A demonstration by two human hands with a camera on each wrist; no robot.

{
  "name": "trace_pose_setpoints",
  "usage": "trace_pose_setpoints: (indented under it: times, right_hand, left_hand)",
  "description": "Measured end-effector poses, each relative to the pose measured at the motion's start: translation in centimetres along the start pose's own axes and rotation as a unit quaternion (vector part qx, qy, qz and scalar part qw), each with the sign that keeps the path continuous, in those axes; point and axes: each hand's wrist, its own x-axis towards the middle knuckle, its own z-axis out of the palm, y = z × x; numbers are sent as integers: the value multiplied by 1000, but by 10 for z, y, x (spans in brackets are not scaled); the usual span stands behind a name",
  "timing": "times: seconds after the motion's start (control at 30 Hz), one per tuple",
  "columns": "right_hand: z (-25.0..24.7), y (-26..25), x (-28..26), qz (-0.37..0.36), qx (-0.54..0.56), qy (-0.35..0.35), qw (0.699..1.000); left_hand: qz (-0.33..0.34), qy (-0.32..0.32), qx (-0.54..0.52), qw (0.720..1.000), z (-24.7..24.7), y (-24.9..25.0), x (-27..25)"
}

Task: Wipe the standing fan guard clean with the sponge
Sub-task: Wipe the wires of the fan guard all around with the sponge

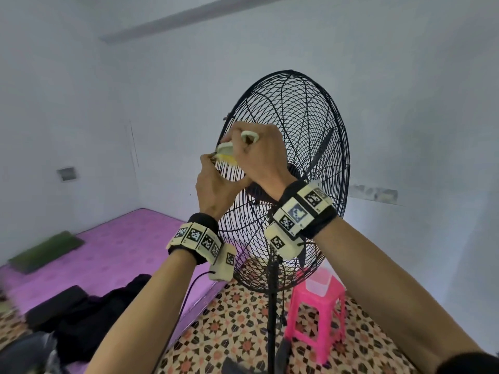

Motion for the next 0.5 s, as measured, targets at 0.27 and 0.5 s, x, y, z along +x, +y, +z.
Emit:
trace_pose_setpoints:
  times: [0.27,0.5]
  right_hand:
    - [1,-5,3,43,54,40,997]
    - [-7,-7,9,16,31,49,998]
  left_hand:
    - [-2,3,-4,1000,-1,1,-3]
    - [-5,1,-8,1000,-1,1,0]
